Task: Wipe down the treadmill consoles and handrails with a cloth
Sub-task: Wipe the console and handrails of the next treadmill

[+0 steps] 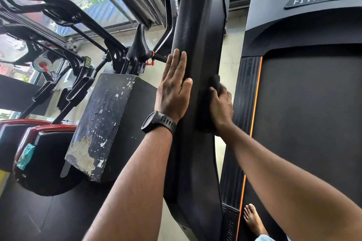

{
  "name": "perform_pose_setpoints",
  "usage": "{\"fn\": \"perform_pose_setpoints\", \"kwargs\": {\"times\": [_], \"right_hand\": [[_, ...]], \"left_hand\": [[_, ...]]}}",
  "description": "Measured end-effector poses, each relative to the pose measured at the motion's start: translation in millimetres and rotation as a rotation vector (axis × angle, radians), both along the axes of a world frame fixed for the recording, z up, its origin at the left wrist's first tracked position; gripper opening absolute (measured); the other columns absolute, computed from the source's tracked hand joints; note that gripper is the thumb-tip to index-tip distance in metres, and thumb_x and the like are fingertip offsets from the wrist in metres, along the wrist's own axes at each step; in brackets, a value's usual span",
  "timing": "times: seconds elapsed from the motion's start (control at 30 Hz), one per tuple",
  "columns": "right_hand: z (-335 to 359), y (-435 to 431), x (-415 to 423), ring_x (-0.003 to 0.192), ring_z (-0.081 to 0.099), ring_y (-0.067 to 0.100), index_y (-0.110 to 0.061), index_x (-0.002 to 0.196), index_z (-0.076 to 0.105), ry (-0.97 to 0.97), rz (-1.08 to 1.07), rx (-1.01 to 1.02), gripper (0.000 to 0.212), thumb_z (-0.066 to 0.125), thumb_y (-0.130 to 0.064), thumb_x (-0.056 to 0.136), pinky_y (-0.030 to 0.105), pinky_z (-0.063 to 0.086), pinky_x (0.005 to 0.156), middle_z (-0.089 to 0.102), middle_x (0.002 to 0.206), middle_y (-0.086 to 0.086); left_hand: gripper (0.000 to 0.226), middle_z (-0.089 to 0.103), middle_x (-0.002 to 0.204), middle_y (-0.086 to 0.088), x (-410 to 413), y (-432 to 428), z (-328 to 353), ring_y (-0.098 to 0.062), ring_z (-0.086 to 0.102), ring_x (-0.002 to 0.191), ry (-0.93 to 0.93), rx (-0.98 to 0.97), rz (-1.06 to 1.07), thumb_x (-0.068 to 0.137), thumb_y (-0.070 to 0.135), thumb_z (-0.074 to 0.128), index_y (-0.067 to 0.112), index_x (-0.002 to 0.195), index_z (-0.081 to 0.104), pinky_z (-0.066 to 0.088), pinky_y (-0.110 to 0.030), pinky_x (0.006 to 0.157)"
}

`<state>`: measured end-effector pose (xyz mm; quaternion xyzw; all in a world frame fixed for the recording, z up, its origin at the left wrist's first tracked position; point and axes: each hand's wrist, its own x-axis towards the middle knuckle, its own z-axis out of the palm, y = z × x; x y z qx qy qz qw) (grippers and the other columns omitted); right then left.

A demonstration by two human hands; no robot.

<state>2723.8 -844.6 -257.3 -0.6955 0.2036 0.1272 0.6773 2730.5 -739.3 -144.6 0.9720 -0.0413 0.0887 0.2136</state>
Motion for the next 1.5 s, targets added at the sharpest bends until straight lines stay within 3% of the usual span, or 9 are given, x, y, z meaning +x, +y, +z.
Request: {"fn": "perform_pose_setpoints", "kwargs": {"times": [0.2, 0.4, 0.57, 0.73, 0.9, 1.07, 1.23, 1.4, 1.5], "right_hand": [[18, 4, -24, 0.135, 0.045, 0.010, -0.028, 0.149, 0.048, -0.310, -0.064, 0.036, 0.048, 0.052, -0.038, 0.102, 0.023, 0.034, 0.107, 0.048, 0.150, -0.006], [14, 3, -29, 0.135, 0.047, 0.025, -0.025, 0.150, 0.046, -0.003, 0.015, -0.005, 0.048, 0.045, -0.041, 0.105, 0.033, 0.034, 0.109, 0.048, 0.150, 0.002], [27, 12, -47, 0.139, 0.043, 0.010, -0.033, 0.150, 0.046, -0.363, -0.070, 0.004, 0.051, 0.050, -0.041, 0.100, 0.027, 0.033, 0.112, 0.045, 0.154, -0.010], [8, 10, -54, 0.137, 0.047, 0.024, -0.028, 0.154, 0.040, 0.010, 0.015, -0.029, 0.051, 0.044, -0.042, 0.105, 0.037, 0.035, 0.110, 0.045, 0.154, 0.000], [23, 18, -66, 0.135, 0.047, 0.012, -0.030, 0.145, 0.047, -0.399, -0.095, -0.008, 0.048, 0.053, -0.040, 0.098, 0.032, 0.038, 0.109, 0.049, 0.149, -0.007], [12, 12, -66, 0.143, 0.041, 0.017, -0.028, 0.153, 0.044, -0.119, -0.023, -0.003, 0.052, 0.052, -0.041, 0.103, 0.042, 0.034, 0.118, 0.045, 0.156, -0.005], [26, 19, -78, 0.144, 0.039, 0.009, -0.027, 0.151, 0.047, -0.385, -0.098, 0.033, 0.054, 0.054, -0.038, 0.099, 0.032, 0.032, 0.119, 0.044, 0.157, -0.007], [17, 14, -63, 0.134, 0.050, 0.020, -0.031, 0.153, 0.042, -0.138, -0.041, -0.038, 0.050, 0.048, -0.041, 0.104, 0.040, 0.040, 0.111, 0.048, 0.152, -0.004], [26, 18, -73, 0.132, 0.050, 0.014, -0.028, 0.148, 0.048, -0.331, -0.126, -0.052, 0.047, 0.056, -0.032, 0.102, 0.027, 0.041, 0.106, 0.050, 0.148, -0.005]], "left_hand": [[0.065, 0.020, 0.165, -0.010, -7, -1, -2, -0.020, 0.014, 0.154, 0.015, 0.013, 0.006, 0.093, 0.016, 0.045, 0.008, 0.155, 0.031, -0.003, -0.010, 0.117], [0.064, 0.016, 0.166, -0.003, -45, 6, -10, -0.016, 0.013, 0.154, 0.015, 0.047, 0.001, 0.096, 0.019, 0.044, 0.011, 0.157, 0.026, 0.017, -0.037, 0.124], [0.065, 0.015, 0.167, -0.004, -55, 9, -14, -0.013, 0.009, 0.154, 0.026, 0.047, 0.009, 0.096, 0.025, 0.039, 0.012, 0.158, 0.025, 0.008, -0.030, 0.126], [0.066, 0.017, 0.166, -0.004, -70, 13, -22, -0.016, 0.011, 0.155, -0.003, 0.064, 0.008, 0.096, 0.029, 0.037, 0.012, 0.158, 0.025, 0.009, -0.029, 0.125], [0.065, 0.019, 0.166, -0.003, -71, 12, -22, -0.014, 0.012, 0.154, -0.016, 0.044, 0.020, 0.095, 0.024, 0.042, 0.014, 0.157, 0.028, 0.010, -0.028, 0.125], [0.066, 0.024, 0.164, -0.005, -70, 12, -21, -0.013, 0.016, 0.153, -0.049, 0.038, 0.025, 0.092, 0.027, 0.039, 0.012, 0.155, 0.032, 0.013, -0.029, 0.125], [0.065, 0.024, 0.164, -0.005, -70, 13, -21, -0.014, 0.017, 0.153, -0.066, 0.047, 0.012, 0.092, 0.022, 0.042, 0.011, 0.155, 0.034, 0.012, -0.025, 0.124], [0.065, 0.027, 0.163, -0.005, -71, 11, -21, -0.015, 0.018, 0.153, -0.089, 0.028, 0.019, 0.090, 0.016, 0.047, 0.010, 0.154, 0.036, 0.010, -0.017, 0.121], [0.065, 0.026, 0.163, -0.004, -70, 11, -21, -0.014, 0.018, 0.153, -0.088, 0.023, 0.020, 0.090, 0.018, 0.046, 0.012, 0.154, 0.036, 0.013, -0.022, 0.123]]}}
